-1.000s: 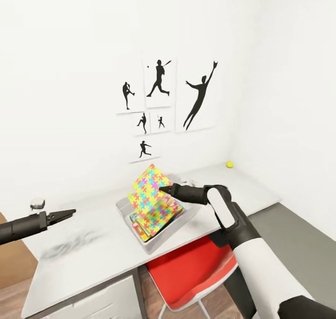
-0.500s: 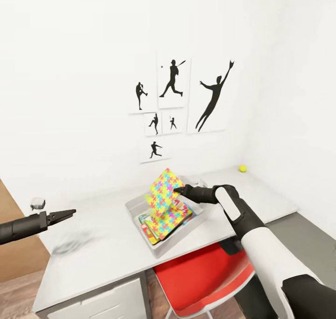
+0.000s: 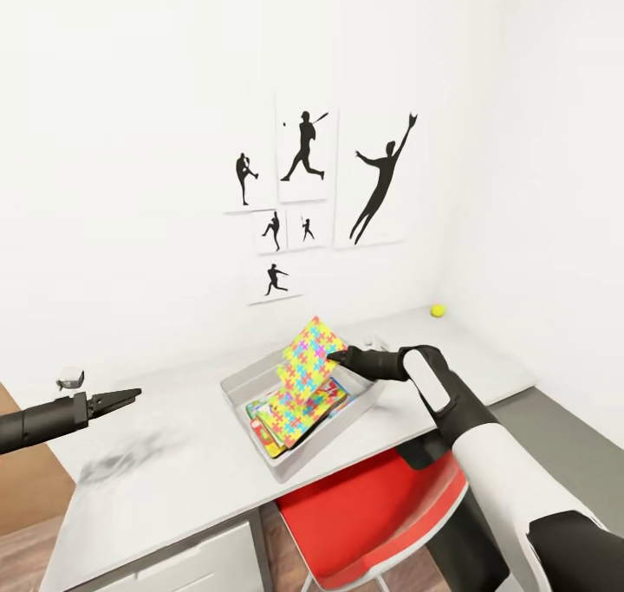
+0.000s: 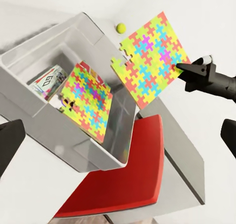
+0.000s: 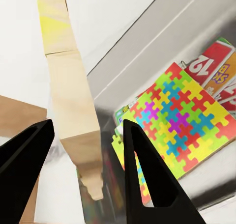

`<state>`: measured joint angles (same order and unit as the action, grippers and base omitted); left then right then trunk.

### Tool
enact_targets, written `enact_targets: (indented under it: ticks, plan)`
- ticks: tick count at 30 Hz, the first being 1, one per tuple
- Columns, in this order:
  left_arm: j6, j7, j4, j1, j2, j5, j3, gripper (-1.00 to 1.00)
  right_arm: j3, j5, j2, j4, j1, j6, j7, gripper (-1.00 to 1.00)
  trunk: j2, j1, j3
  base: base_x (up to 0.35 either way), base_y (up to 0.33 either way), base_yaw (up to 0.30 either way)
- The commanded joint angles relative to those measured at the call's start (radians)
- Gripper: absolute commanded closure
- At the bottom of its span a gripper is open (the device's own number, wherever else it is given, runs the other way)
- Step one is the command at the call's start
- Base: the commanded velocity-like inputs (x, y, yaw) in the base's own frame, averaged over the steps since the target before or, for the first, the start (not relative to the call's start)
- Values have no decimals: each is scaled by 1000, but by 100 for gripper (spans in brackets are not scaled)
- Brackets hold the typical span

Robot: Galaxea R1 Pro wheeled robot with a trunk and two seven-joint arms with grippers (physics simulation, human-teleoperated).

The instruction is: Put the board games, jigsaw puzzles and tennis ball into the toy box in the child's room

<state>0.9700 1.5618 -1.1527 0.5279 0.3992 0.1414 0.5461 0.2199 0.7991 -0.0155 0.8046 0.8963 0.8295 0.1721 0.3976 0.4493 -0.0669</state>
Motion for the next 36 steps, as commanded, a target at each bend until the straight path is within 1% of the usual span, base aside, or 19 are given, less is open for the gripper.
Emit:
enact_targets:
  ticks: [1, 3, 8, 20, 28, 33, 36]
  plan:
    - [10, 9, -1, 1, 0, 10, 1, -100, 8, -7, 1, -8, 2, 1, 5, 100, 2, 1, -3, 27, 0, -3]
    - [10, 9, -1, 1, 0, 10, 1, -100, 20, -11, 4, -25, 6, 2, 3, 100, 2, 1, -5, 14, 0, -1]
    - [10, 9, -1, 1, 0, 10, 2, -100, 30, -14, 5, -39, 10, 3, 3, 100, 2, 1, -10, 4, 0, 0]
    - [10, 9, -1, 1, 1, 10, 3, -100, 32, -14, 7, -57, 14, 20, -3, 100, 2, 1, -25, 10, 0, 0]
    - [10, 9, -1, 1, 2, 10, 4, -100, 32, -15, 19, -58, 15, 16, -18, 100, 2, 1, -36, 56, 0, 0]
    - [10, 9, -1, 1, 3, 10, 5, -100, 33, -16, 21, -58, 15, 16, -19, 100, 2, 1, -42, 4, 0, 0]
    - [10, 9, -1, 1, 3, 10, 5, -100, 33, -27, 22, -58, 15, 16, -19, 100, 2, 1, -46, 0, 0, 0]
